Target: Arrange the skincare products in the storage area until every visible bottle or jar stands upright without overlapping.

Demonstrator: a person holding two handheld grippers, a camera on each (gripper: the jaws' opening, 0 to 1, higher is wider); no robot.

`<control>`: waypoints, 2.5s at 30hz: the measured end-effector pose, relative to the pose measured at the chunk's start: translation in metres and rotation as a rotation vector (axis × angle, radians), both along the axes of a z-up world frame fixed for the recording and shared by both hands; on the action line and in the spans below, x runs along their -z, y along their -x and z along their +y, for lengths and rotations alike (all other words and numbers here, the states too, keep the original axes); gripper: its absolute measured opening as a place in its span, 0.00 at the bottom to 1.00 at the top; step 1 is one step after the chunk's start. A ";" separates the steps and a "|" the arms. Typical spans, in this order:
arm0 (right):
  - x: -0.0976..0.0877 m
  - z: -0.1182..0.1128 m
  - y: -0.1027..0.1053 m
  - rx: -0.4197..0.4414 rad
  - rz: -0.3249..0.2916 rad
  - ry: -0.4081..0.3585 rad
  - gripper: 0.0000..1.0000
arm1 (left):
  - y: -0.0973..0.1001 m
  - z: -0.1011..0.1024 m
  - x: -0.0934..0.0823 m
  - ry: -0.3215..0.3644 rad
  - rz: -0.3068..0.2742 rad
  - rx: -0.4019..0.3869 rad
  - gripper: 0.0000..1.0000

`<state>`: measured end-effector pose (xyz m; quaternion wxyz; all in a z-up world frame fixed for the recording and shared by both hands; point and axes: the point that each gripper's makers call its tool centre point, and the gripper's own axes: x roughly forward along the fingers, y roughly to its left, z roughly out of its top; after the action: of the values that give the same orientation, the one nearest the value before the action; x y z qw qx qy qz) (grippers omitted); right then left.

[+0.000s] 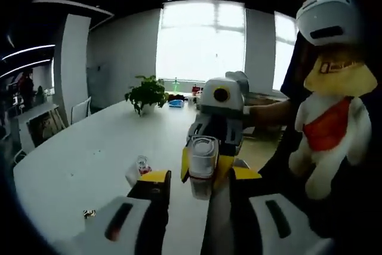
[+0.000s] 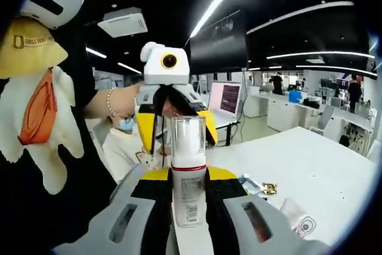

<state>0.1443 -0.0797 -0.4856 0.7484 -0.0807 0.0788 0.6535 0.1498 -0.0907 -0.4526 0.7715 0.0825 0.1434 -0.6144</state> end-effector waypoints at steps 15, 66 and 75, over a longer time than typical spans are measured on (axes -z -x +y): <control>0.010 0.003 0.007 -0.040 -0.019 0.042 0.20 | 0.003 -0.010 0.013 -0.125 -0.058 0.073 0.34; 0.034 -0.003 0.001 -0.010 -0.008 0.105 0.22 | 0.006 -0.022 0.031 -0.230 -0.048 0.096 0.25; 0.049 -0.008 -0.004 0.022 0.009 0.143 0.22 | 0.000 -0.024 0.036 -0.231 -0.042 0.088 0.25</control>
<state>0.1487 -0.0874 -0.5344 0.7475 -0.1300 0.1295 0.6384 0.1500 -0.1144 -0.4889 0.7320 0.1899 0.1931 -0.6252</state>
